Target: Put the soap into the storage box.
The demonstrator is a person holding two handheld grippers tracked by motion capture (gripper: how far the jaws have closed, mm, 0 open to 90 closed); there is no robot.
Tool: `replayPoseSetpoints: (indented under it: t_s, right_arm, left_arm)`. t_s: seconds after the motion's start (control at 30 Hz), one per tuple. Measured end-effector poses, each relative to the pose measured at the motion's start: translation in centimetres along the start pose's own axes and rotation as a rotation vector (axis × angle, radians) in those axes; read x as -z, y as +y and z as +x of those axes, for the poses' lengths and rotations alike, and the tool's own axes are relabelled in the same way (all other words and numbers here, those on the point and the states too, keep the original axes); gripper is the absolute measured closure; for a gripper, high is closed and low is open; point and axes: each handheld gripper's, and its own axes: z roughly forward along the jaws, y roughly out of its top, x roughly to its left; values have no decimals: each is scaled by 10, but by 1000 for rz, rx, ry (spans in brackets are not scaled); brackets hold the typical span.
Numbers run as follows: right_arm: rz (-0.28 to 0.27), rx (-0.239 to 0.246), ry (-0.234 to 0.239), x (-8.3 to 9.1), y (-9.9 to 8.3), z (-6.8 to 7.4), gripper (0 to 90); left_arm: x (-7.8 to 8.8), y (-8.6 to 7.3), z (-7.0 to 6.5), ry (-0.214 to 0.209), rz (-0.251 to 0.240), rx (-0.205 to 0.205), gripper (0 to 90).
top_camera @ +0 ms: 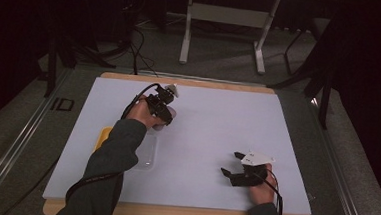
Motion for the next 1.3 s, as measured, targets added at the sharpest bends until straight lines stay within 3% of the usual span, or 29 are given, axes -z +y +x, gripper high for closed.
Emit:
replayPoseSetpoints:
  t_s: [0.53,1.3]
  right_arm:
    - [-1,3,-4,0,0,1,196]
    - [-4,11,-10,0,0,1,196]
  left_arm:
    - [7,-11,2,10,-10,10,499]
    - [18,-29,1,9,-29,-15,499]
